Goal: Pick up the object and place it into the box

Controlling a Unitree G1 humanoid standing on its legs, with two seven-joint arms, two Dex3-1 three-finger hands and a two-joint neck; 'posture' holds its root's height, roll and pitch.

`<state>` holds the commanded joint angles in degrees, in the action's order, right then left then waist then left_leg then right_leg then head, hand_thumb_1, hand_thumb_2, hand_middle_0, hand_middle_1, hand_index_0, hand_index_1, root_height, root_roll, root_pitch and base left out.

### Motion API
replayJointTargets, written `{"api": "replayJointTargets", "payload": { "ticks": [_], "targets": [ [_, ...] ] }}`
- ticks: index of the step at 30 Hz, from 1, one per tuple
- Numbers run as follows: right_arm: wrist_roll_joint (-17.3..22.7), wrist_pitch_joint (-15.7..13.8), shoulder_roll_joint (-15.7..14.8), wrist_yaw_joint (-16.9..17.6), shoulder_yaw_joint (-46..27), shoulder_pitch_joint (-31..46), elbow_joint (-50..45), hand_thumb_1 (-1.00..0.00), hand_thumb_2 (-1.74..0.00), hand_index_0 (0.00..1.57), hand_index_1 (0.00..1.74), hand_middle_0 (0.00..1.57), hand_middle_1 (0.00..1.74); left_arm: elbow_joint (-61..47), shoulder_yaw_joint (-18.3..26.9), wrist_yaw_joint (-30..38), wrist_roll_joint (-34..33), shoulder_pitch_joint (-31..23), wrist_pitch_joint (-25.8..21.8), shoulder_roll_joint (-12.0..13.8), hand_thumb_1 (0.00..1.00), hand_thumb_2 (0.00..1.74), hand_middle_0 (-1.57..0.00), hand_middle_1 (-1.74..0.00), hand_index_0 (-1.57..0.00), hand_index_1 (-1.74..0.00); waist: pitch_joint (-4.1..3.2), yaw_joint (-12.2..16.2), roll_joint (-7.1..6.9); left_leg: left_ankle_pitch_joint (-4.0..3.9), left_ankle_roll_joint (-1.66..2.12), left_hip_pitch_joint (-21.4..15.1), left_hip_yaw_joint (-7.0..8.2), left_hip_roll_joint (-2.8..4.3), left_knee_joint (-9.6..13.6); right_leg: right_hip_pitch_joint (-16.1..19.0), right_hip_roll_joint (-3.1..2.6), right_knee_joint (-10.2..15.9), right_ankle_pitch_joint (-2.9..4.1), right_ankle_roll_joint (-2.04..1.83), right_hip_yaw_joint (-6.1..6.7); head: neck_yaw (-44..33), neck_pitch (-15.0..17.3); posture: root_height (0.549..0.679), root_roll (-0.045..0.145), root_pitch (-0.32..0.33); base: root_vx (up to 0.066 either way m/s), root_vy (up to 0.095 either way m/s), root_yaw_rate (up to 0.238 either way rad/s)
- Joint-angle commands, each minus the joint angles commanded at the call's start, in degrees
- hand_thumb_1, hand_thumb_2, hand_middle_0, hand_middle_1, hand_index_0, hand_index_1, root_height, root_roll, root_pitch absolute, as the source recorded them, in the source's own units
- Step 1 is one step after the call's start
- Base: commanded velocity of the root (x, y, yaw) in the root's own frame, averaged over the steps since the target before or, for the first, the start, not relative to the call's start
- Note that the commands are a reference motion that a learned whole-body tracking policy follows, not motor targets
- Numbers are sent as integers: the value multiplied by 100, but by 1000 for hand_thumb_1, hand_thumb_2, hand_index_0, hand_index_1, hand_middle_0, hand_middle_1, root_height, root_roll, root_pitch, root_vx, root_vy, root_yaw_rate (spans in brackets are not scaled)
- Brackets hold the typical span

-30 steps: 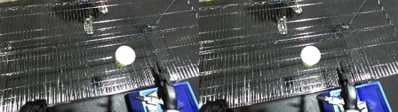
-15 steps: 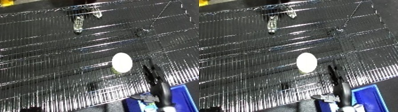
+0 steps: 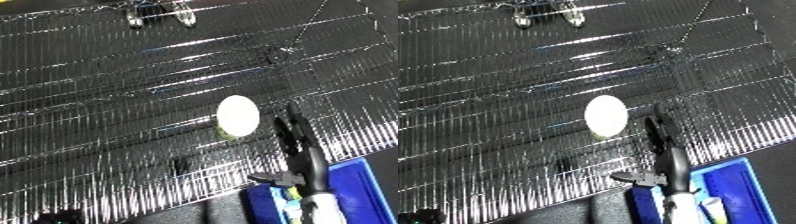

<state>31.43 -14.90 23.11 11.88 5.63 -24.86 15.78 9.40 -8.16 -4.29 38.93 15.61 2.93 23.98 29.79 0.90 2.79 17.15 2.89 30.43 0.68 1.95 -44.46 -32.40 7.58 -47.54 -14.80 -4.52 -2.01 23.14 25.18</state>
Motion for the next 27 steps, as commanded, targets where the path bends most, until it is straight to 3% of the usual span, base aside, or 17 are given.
{"api": "replayJointTargets", "payload": {
  "ticks": [10, 20, 25, 27],
  "targets": [
    [-202, 42, 87, 239, 79, -542, 395, 0, 0, 0, 0, 0, 0, 75, -149, 141, 91, 161, 15, 17, 1000, 1740, -1570, -1740, -1570, -1740, 0, -84, 64, -25, -6, 238, -16, -30, -14, -250, -1, -62, 19, 3, -36, 131, -209, 630, 57, 90, -8, -11, 31],
    [-619, 60, 277, 880, 157, -1142, 1106, 0, 0, 0, 0, 0, 0, 115, -296, 291, 240, 348, 6, 89, 1000, 1740, -1570, -1740, -1570, -1740, 0, -206, 167, -48, -39, 470, -37, -70, -51, -510, 8, -189, 15, 19, -79, 388, -546, 626, 55, 114, -4, 3, 46],
    [-713, 80, 362, 1045, 250, -1424, 1444, 0, 0, 0, 0, 0, 0, 90, -377, 346, 372, 417, -1, 155, 1000, 1740, -1570, -1740, -1570, -1740, 0, -268, 233, -45, -52, 565, -49, -94, -85, -616, 13, -255, 0, 33, -87, 496, -652, 624, 55, 123, -1, 9, 54],
    [-718, 93, 387, 1059, 303, -1536, 1554, -100, -174, 157, 174, 157, 174, 89, -413, 363, 420, 450, -6, 179, 1000, 1740, -1570, -1740, -1570, -1740, 0, -292, 255, -49, -57, 588, -53, -108, -77, -643, 10, -262, -4, 38, -93, 540, -693, 624, 55, 127, -6, 5, 56]
  ]
}}
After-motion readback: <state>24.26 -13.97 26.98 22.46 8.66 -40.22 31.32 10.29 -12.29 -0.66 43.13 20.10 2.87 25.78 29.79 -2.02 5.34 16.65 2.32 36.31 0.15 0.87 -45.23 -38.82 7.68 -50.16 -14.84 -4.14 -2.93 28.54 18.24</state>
